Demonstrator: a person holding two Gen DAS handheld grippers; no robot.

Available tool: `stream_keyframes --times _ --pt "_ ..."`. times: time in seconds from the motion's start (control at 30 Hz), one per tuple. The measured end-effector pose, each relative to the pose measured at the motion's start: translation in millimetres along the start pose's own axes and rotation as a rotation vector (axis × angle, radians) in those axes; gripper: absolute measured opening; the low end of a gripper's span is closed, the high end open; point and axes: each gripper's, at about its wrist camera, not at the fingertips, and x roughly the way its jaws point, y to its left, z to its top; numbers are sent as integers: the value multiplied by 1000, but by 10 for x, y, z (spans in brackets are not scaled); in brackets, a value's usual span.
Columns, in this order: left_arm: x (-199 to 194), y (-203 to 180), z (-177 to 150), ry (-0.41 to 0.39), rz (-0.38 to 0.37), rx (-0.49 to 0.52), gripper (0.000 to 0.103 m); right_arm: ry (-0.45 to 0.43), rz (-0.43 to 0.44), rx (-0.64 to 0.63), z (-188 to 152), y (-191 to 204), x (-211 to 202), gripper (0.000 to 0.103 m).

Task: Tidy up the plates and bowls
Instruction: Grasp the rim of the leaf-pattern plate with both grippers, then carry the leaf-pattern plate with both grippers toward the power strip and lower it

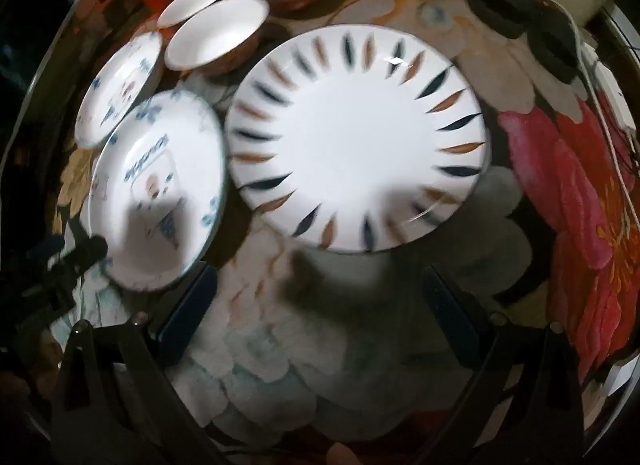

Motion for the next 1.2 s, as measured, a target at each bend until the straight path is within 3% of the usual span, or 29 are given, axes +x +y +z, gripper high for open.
stream_keyframes --times 0.17,0.3,0.43,0.53,0.67,0.73,0.8,0.97,1.1,1.2 --pt "125 -444 351 -11 -45 109 97 -39 -25 108 145 -327 -9 101" --pt "194 -793 593 -17 -59 185 97 -42 -12 200 299 -657 73 93" --pt "386 -1069 884 113 -163 164 95 -23 35 253 436 -888 227 83" --pt "434 -1242 1016 79 -200 152 92 6 83 285 529 -1053 360 74" --pt "533 -1383 1088 92 -226 156 83 27 143 298 613 -1180 461 65" --pt "609 -1425 1110 95 -212 171 73 25 165 280 646 -1227 478 61" --pt "687 -1463 1136 108 -215 181 49 27 188 262 691 -1243 495 56" --pt "824 -1515 1238 82 -153 201 46 41 218 219 710 -1237 508 54" --pt "987 -1495 1237 140 -121 231 45 57 224 207 736 -1209 565 53" --pt "1045 -1491 1185 147 -175 274 39 67 214 199 746 -1190 597 43"
